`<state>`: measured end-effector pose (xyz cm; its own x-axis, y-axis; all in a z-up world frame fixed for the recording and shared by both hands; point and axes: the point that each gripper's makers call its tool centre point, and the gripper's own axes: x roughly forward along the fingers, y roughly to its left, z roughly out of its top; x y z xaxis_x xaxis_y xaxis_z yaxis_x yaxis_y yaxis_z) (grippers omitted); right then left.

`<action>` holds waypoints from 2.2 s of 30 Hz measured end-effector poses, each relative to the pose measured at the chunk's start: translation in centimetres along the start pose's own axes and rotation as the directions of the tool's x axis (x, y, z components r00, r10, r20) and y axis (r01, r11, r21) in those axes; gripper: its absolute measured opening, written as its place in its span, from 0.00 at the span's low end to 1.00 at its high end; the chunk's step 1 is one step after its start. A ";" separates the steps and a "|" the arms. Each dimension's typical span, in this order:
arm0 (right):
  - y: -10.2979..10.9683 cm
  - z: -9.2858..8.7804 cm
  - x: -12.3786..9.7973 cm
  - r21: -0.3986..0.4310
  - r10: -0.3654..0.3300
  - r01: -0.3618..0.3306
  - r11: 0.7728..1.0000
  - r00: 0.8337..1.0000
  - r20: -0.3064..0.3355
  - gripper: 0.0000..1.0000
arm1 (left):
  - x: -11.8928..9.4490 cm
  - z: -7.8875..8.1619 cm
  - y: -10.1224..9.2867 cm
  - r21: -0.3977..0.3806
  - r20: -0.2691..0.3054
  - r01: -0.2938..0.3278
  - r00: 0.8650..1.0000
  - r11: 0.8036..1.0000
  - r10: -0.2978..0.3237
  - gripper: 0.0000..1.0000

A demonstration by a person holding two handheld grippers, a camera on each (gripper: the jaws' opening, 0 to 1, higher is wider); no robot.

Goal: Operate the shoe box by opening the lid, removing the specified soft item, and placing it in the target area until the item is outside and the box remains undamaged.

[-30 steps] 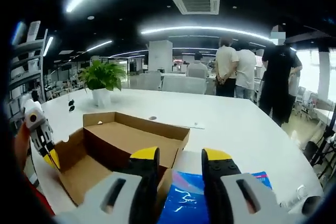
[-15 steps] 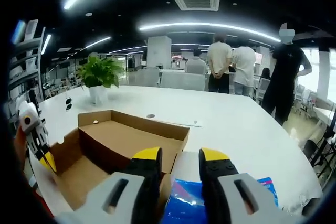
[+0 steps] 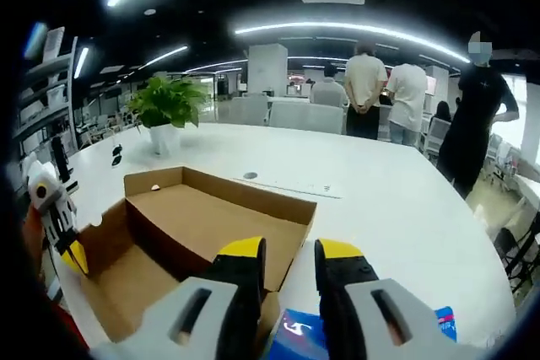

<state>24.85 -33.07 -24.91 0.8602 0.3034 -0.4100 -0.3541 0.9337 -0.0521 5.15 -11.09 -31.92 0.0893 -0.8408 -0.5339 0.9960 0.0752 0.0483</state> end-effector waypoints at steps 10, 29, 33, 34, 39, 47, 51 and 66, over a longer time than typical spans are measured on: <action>-0.1 0.2 0.9 -0.019 0.011 -0.011 1.000 1.000 -0.021 0.21 | 0.0 0.0 -0.1 -0.008 -0.006 0.009 1.000 1.000 -0.009 0.01; -1.0 0.7 2.6 0.020 0.035 -0.033 0.999 0.992 -0.122 0.20 | 0.0 0.1 -0.2 -0.006 0.008 0.012 1.000 1.000 -0.011 0.01; -1.1 -0.3 2.8 0.067 0.043 -0.031 0.997 0.983 -0.176 0.20 | -0.1 0.1 -0.2 -0.003 0.012 0.010 1.000 1.000 -0.010 0.01; -1.3 -0.2 3.3 0.072 0.041 -0.028 0.997 0.984 -0.173 0.20 | -0.1 0.1 -0.2 -0.003 0.012 0.009 1.000 1.000 -0.009 0.01; -1.0 -0.6 3.8 0.126 0.059 -0.034 0.991 0.979 -0.197 0.20 | -0.1 0.0 -0.2 -0.001 0.012 0.003 1.000 1.000 -0.003 0.01; -1.0 -0.6 4.4 0.140 0.051 -0.019 0.990 0.972 -0.229 0.20 | -0.1 0.0 -0.2 0.000 0.013 0.008 1.000 1.000 -0.008 0.01; -1.2 -0.6 4.9 0.146 0.050 -0.011 0.989 0.964 -0.260 0.20 | -0.1 0.0 -0.1 0.008 0.013 0.006 1.000 1.000 -0.006 0.01; -0.6 -1.6 7.2 0.142 0.050 -0.005 0.990 0.946 -0.319 0.20 | 0.0 0.1 -0.1 0.013 0.016 0.000 1.000 1.000 0.000 0.01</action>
<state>30.64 -31.72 -29.23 0.6793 0.2735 -0.6810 -0.3023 0.9499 0.0799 5.06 -11.10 -31.87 0.0890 -0.8491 -0.5207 0.9959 0.0682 0.0590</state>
